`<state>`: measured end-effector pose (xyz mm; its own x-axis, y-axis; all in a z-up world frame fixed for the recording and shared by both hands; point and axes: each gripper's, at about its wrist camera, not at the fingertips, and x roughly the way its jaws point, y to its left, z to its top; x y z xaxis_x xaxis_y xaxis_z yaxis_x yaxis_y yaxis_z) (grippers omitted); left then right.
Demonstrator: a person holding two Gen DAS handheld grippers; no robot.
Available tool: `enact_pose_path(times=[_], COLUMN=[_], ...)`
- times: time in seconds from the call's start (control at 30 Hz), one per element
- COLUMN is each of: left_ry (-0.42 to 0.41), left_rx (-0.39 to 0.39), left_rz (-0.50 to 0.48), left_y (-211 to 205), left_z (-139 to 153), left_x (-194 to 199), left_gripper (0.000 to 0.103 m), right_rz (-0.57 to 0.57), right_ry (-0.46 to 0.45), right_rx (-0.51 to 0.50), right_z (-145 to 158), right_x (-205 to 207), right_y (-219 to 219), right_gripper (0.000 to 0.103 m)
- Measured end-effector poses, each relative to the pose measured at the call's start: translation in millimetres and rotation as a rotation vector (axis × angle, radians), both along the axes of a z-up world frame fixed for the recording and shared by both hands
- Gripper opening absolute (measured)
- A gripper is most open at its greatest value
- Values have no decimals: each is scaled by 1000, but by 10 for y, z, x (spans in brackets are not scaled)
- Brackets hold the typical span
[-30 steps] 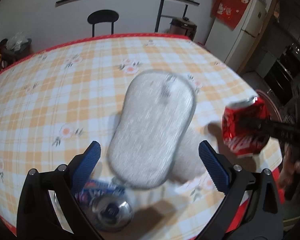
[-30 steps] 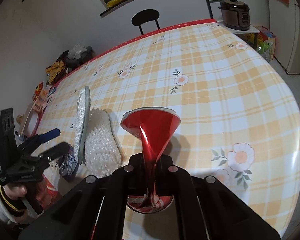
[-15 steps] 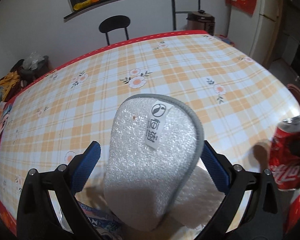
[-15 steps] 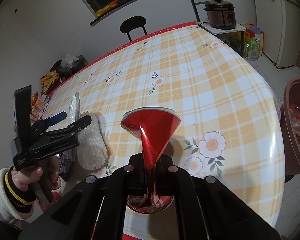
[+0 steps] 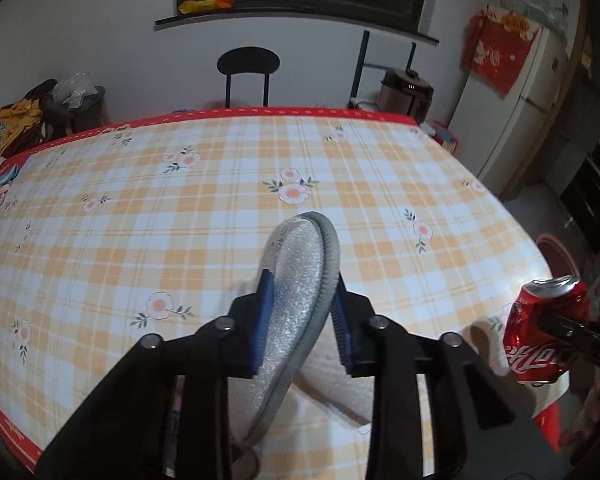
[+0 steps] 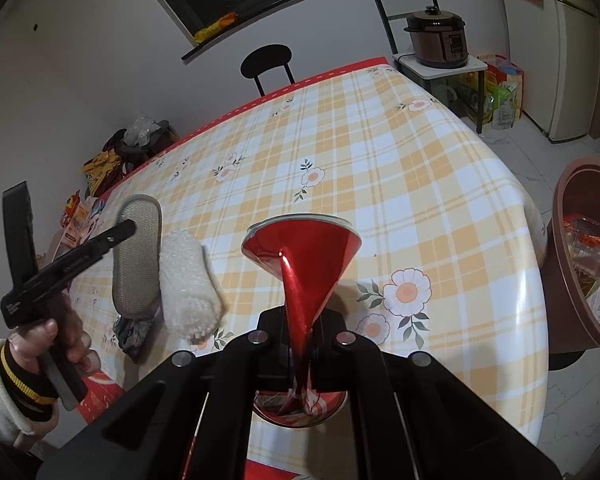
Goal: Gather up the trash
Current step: 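Carry the red can with the right tool over the brown bin and release it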
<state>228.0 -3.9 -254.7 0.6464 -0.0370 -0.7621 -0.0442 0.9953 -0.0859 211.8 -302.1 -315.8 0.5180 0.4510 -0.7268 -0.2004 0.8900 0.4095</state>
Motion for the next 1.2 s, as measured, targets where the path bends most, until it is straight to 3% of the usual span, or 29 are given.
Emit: enact_pose_path(times=[0.3,0.67,0.9,1.2], left_ry=[-80,-173,-214,-254], left_rx=[-120,-171,-183,-191], left_rz=[89,161,124,29], left_y=[500,713,428,-347], left_z=[361,685,911,1178], left_x=[-478,-1040,-1144,-1006], left_gripper=[22,22,22,22], right_rz=[28,30,-10,-122], right_ry=[-49,-92,-135,-176], right_rx=[-11,-48,-32,-22], right_z=[262,542,739,873], right_x=[-107,-323,-372,-390], right_y=[23,-172,-583,-1468], right_gripper=[6,6,6,6])
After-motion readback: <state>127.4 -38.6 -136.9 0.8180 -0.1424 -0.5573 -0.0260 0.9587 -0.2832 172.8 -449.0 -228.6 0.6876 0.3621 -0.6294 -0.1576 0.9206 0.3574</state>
